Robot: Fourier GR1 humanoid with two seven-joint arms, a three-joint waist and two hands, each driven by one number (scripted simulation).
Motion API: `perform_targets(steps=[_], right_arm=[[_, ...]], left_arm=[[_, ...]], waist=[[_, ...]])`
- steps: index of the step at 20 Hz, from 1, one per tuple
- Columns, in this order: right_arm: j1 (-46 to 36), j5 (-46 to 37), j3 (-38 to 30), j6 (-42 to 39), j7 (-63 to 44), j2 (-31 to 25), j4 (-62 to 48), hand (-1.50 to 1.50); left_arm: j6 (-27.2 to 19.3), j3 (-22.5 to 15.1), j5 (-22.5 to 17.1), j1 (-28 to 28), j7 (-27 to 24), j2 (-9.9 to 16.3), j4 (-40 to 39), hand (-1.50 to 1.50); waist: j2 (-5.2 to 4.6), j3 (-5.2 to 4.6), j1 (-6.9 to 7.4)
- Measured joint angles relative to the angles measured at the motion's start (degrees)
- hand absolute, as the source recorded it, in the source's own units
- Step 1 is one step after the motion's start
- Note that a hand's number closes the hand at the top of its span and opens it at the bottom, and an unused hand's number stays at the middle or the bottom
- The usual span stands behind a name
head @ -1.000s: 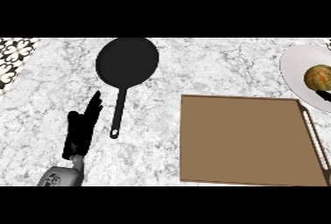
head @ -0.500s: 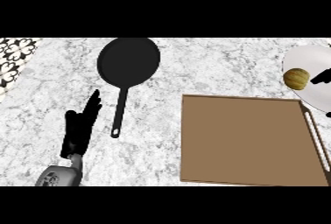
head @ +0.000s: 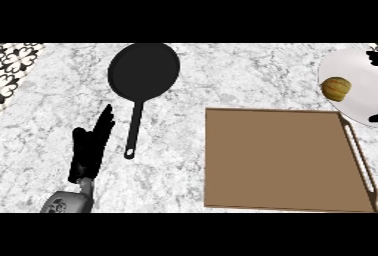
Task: Pick the squash from the tray and place it in the plate
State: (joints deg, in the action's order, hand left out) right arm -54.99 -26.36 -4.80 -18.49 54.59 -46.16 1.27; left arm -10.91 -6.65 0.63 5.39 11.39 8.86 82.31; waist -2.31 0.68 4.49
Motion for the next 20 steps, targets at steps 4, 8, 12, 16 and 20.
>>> perform_targets(steps=[4, 8, 12, 16, 20], right_arm=[[0.29, 2.62, -2.49, -3.88, -1.76, -0.66, -0.35, -1.50], [1.06, 3.91, -3.67, -6.14, -3.03, -0.90, 0.06, -1.50], [2.07, 4.95, -4.49, -7.52, -3.64, -0.85, 1.31, -1.50], [2.99, 5.64, -4.83, -8.54, -4.20, -0.45, 2.89, -1.50], [4.53, 6.13, -4.91, -8.68, -4.45, -0.35, 4.32, -1.50]], left_arm=[[-0.06, 0.31, -0.05, 0.31, 0.21, 0.10, -0.05, 0.00], [0.03, 0.36, -0.14, 0.40, 0.53, 0.16, 0.29, 0.00], [0.26, 0.16, -0.13, -0.35, 0.02, 0.14, 0.34, 0.00], [0.02, 0.11, 0.05, -0.46, -0.15, -0.05, 0.38, 0.00], [0.26, 0.19, -0.05, -0.70, -0.20, 0.21, 0.92, 0.00]], waist=[[-0.12, 0.06, -0.22], [-0.21, 0.15, -0.11], [-0.19, 0.19, -0.11], [-0.11, 0.17, -0.26], [-0.12, 0.16, -0.05]])
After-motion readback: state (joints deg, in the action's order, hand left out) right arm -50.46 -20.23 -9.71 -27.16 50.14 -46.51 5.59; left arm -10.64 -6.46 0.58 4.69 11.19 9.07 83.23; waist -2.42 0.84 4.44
